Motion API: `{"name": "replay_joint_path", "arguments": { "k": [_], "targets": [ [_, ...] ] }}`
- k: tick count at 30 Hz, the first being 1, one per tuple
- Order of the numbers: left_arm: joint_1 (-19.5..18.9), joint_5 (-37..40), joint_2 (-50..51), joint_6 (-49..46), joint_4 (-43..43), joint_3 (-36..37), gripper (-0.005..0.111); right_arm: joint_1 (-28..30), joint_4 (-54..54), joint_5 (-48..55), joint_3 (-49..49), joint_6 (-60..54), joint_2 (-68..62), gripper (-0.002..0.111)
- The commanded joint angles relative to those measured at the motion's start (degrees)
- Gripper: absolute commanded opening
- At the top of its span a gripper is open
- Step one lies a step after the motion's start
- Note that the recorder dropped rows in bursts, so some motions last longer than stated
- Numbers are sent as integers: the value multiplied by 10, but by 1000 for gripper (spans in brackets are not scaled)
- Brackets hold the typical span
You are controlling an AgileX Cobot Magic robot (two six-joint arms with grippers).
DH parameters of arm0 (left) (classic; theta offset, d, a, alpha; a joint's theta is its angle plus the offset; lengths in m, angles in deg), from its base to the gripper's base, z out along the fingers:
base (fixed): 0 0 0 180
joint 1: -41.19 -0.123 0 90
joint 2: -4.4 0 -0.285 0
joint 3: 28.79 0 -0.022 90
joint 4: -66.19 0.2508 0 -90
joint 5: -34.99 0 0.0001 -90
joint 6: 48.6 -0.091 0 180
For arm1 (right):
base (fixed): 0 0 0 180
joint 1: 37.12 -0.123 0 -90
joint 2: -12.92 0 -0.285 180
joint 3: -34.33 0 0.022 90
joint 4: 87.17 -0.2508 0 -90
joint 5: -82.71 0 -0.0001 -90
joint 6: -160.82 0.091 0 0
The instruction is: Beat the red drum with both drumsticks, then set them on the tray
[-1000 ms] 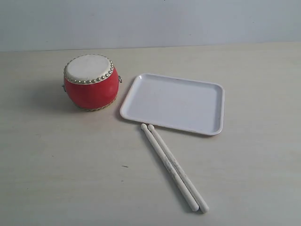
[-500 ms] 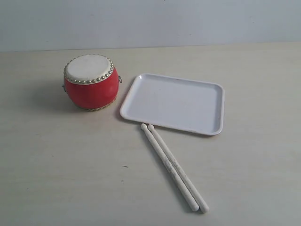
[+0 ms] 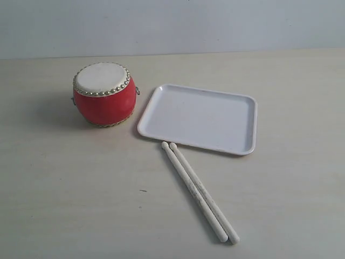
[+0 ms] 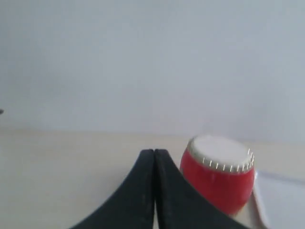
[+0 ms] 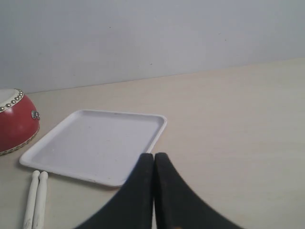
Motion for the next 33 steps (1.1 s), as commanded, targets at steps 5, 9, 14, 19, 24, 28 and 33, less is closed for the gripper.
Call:
{"name": "replay_joint_path", "arguments": {
  "k": [5,9,14,19,24,28,33],
  "targets": [
    [-2,-161,-3,113,0,2,0,3,1,-4,3,-1,4,0],
    [-2,-160,-3,259,0,2,0,3,1,-4,3,-1,4,0],
    [-2,-160,-3,299,0,2,0,3,1,-4,3,-1,4,0],
    [0,-162,-3,306,0,2,0,3,1,-4,3,-1,4,0],
    [0,-189,-3,353,87,-8,0,3,1,-4,3,-1,4,0],
    [0,-211,11,516,262,-75,0,3,1,-4,3,-1,4,0],
    [0,-280,98,687,458,-183,0,3,1,-4,3,-1,4,0]
  ]
}}
